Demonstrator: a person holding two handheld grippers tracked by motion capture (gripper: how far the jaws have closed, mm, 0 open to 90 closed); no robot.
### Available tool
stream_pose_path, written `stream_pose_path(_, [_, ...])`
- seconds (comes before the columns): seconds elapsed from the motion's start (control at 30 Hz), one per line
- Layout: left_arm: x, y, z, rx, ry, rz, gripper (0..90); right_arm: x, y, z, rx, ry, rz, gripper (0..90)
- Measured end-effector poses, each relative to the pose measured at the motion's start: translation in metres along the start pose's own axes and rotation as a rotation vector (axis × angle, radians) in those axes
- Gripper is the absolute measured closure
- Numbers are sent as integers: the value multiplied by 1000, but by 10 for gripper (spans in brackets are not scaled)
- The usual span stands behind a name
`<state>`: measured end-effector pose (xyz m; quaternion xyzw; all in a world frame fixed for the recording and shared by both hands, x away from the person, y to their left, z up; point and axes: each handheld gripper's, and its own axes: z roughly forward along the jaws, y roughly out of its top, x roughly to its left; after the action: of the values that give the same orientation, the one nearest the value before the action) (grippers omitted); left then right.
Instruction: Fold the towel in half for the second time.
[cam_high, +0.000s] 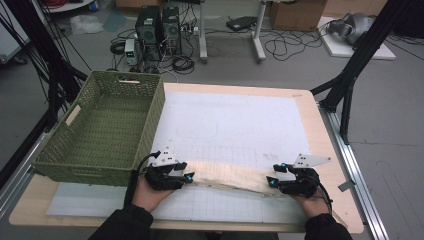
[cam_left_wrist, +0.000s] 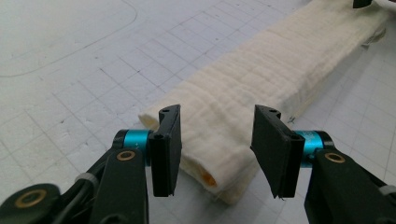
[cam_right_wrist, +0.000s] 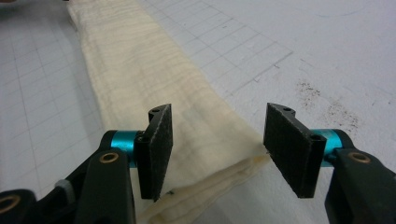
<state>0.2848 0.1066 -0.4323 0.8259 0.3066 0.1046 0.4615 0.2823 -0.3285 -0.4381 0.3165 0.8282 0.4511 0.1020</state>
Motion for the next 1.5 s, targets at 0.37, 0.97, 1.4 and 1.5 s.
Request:
stream_pose_path(0.37, [1,0,0,-4,13,-9,499,1,0,2,15,4,-6,387])
stream_pose_path(0.97, [1,0,-1,-13,22,-14,495,3,1,2,26,-3,-4,371])
stream_pose_path(1.4, [2,0,-2,-13,28,-14,492,2,1,2,24,-8,-9,371])
stream_pose_path(1.5, [2,1,-2,-18,28,-13,492,2,1,2,22,-9,-17,370])
